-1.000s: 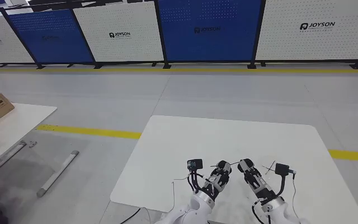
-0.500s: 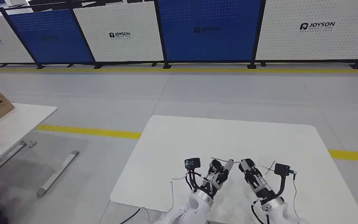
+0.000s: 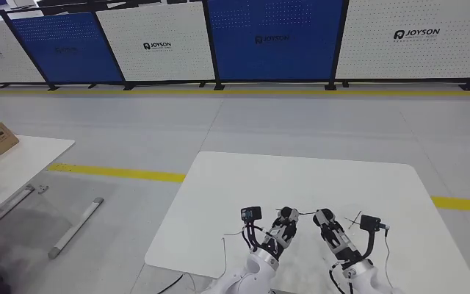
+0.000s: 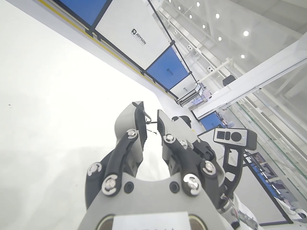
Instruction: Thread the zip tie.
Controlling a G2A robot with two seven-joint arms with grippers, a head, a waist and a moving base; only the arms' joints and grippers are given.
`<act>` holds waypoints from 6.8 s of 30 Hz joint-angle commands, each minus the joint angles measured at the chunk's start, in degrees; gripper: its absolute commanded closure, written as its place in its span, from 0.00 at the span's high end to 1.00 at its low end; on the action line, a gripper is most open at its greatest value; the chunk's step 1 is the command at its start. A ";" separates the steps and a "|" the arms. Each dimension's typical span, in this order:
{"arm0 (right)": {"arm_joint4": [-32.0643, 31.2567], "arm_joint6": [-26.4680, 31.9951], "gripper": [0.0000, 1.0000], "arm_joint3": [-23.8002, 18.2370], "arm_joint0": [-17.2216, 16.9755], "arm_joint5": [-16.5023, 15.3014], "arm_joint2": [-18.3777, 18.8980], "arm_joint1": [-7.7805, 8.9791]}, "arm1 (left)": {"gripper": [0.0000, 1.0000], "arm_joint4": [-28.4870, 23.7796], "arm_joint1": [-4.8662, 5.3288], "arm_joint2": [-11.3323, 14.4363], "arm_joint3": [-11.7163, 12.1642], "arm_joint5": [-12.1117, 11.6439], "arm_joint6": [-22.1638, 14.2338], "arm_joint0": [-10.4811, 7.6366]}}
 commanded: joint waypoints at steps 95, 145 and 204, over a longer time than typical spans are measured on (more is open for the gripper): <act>0.26 2.84 1.00 -0.93 -1.67 -2.43 3.58 -0.40 | 0.00 -10.07 -1.57 -3.14 -3.53 -0.34 1.11 1.10; -19.57 0.63 0.66 2.41 1.70 3.65 0.05 -0.71 | 0.00 -25.31 -2.12 -4.96 -6.39 -1.38 -4.11 1.77; -20.81 2.51 0.00 0.37 2.33 0.99 -1.07 -0.88 | 0.00 -21.06 -2.14 -2.88 -5.54 -2.29 -3.26 2.71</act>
